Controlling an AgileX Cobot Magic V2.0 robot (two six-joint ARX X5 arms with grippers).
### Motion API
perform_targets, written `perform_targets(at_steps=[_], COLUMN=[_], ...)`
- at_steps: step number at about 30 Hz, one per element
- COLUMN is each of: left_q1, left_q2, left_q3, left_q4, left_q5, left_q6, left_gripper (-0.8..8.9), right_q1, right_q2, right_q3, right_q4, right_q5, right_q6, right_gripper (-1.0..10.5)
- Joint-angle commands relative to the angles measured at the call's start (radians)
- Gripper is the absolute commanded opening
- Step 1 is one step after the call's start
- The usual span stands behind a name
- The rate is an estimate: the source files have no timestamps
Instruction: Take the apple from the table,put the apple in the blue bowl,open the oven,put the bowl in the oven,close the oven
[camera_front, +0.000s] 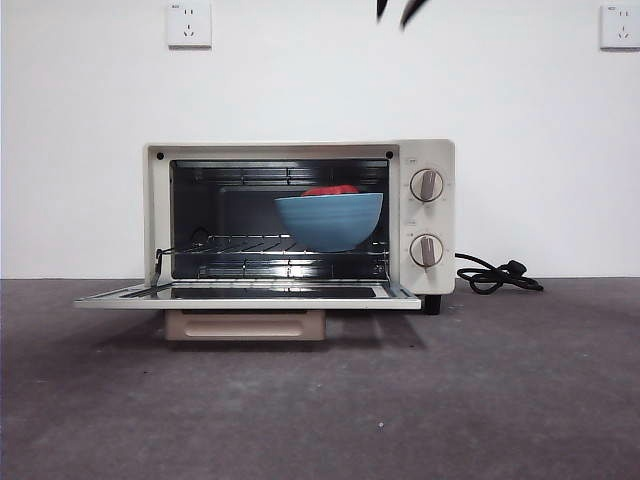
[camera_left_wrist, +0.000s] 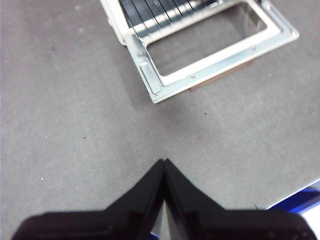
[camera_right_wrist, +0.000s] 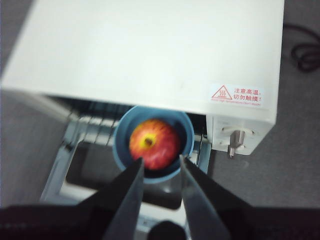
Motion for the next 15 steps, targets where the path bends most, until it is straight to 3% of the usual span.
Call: perform_targets(at_steps=[1,5,9,15], left_q1=[0.006,0.043,0.127,0.359], left_q2=[0.024,0.079,0.148,0.277], left_q3=[0.004,0.004,0.004,0.003], left_q4=[0.039,0.104,0.158,0.234], left_q5=[-0.003,0.07,0.177,0.385], left_q6=[0.041,0.065,0.13,0.225], left_gripper=[-0.08,-0.09,-0.09,-0.09], right_q1=[0.019,0.039,0.05,0.05], right_q2=[-0.061,-0.166,-0.266,-0.404], right_q3=[0.005,0.005,0.005,0.005], right_q4=[-0.032,-0.095,-0.148,-0.206], right_q5=[-0.002,-0.008,-0.007,-0.007], right_q6=[-0.1,-0.159,-0.185,-0.195], right_gripper=[1.2,1.2,0.3,0.3])
